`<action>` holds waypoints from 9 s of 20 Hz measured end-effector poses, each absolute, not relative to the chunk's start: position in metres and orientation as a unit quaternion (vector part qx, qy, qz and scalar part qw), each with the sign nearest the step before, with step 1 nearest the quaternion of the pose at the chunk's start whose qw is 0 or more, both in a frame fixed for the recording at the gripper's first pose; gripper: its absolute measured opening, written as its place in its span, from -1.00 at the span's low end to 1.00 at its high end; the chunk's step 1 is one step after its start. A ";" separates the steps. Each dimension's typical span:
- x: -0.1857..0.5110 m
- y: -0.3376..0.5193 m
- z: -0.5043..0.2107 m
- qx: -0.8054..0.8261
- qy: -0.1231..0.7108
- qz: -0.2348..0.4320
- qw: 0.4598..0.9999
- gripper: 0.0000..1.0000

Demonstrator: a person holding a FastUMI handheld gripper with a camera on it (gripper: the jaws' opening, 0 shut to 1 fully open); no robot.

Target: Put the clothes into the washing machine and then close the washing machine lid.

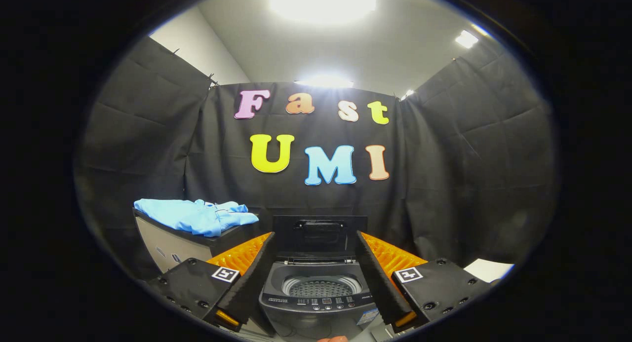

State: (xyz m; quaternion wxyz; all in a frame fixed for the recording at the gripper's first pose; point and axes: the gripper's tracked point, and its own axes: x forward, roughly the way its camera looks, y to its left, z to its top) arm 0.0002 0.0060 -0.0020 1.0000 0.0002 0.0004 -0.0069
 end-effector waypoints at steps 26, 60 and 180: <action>0.060 0.094 0.060 -0.064 -0.001 0.067 0.996 0.96; 0.246 0.349 0.042 -0.037 0.247 0.210 0.945 0.95; 0.325 -0.029 -0.126 0.073 0.315 0.083 0.943 -0.70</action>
